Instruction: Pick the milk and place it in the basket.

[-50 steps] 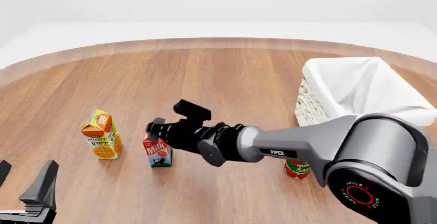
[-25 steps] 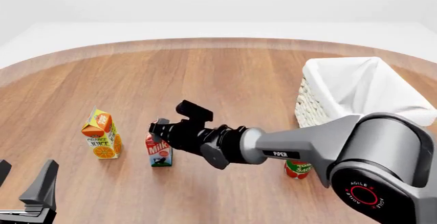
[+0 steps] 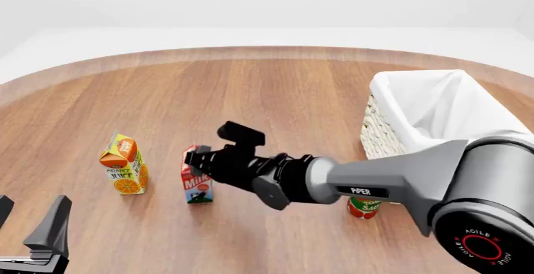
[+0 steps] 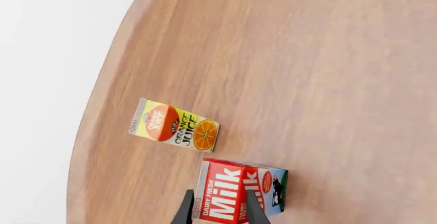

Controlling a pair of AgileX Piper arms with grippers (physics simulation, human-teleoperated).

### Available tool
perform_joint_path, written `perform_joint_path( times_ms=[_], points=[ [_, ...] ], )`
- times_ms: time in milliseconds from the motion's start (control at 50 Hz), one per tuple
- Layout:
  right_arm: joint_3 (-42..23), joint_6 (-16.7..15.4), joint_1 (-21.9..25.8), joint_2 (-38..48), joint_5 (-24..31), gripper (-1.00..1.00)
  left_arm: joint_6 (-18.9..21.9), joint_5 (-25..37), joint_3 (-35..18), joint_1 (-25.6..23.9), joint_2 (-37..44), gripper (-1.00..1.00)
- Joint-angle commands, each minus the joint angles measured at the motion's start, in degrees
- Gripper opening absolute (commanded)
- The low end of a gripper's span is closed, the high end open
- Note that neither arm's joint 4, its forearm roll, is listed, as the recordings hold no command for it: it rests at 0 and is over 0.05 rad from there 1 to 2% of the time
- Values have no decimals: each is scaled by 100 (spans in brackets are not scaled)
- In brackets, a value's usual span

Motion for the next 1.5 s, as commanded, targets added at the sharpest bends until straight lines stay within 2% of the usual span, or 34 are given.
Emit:
perform_joint_path(
  times_ms=[20,260,400,420,760,880,1220,1500],
  points=[
    [206,33,9,-432,-190,-100,0,0,0,0,0,100],
    [492,-112,-28,-820,-321,-100,0,0,0,0,0,100],
    [621,-308,-67,-1099,-283,-100,0,0,0,0,0,100],
    [656,-431,-80,-1210,-235,-100,0,0,0,0,0,100],
    [1146,-863,-274,-2060,-85,-100,0,0,0,0,0,100],
    [1283,-1133,-426,-2429,60,-100,0,0,0,0,0,100],
    [1709,-1524,-738,-3247,407,-100,0,0,0,0,0,100],
    [1727,-1833,-894,-3785,779,-100,0,0,0,0,0,100]
  ],
)
